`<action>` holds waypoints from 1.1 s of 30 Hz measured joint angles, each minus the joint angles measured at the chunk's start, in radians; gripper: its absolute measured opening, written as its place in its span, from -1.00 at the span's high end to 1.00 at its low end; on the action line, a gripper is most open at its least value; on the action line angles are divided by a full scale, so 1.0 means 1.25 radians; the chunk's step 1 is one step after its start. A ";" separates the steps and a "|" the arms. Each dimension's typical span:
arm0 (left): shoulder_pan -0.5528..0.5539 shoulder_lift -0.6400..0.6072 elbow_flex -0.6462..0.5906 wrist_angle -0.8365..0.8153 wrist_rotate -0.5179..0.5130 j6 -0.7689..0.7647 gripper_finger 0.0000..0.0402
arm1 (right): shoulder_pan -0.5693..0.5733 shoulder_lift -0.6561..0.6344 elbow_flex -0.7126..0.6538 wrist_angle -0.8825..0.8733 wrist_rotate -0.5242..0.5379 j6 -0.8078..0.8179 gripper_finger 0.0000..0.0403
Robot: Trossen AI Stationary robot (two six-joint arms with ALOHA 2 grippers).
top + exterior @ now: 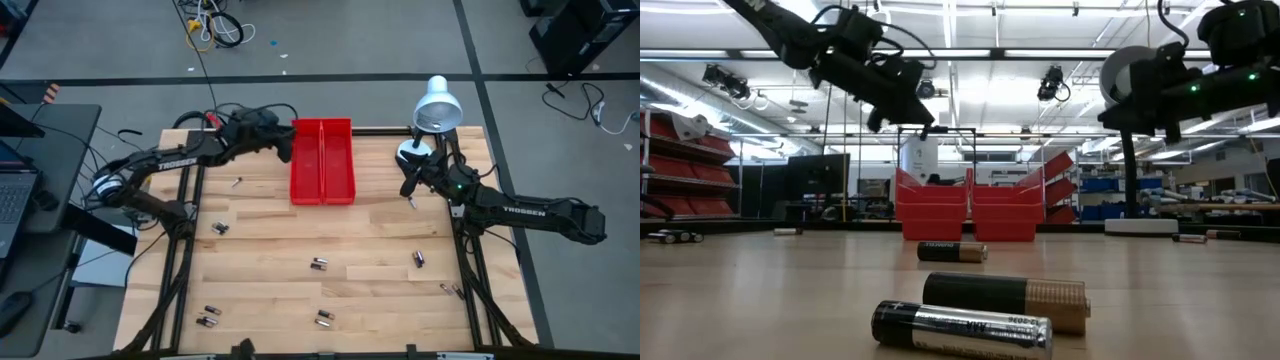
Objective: Sort batteries
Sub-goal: Put the black battery into the left red bin
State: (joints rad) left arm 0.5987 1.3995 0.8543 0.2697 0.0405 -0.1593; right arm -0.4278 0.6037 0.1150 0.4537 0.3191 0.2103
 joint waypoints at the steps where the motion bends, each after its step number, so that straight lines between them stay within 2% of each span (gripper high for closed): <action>1: -0.009 0.012 0.000 0.027 -0.006 0.000 0.63 | 0.000 0.000 0.000 0.005 0.000 0.000 0.42; 9: -0.045 0.115 0.000 0.169 -0.038 -0.024 0.63 | 0.010 0.000 0.000 -0.007 -0.002 -0.014 0.42; 20: -0.068 0.144 0.000 0.181 -0.040 -0.022 0.59 | 0.023 0.000 0.000 -0.041 -0.003 -0.066 0.42; 33: -0.068 0.134 0.000 0.166 -0.059 0.002 0.19 | 0.022 0.000 0.000 -0.017 -0.003 -0.119 0.42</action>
State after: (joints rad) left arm 0.5140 1.5673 0.8543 0.4768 -0.0332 -0.1566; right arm -0.4004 0.6041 0.1146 0.4322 0.3158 0.0614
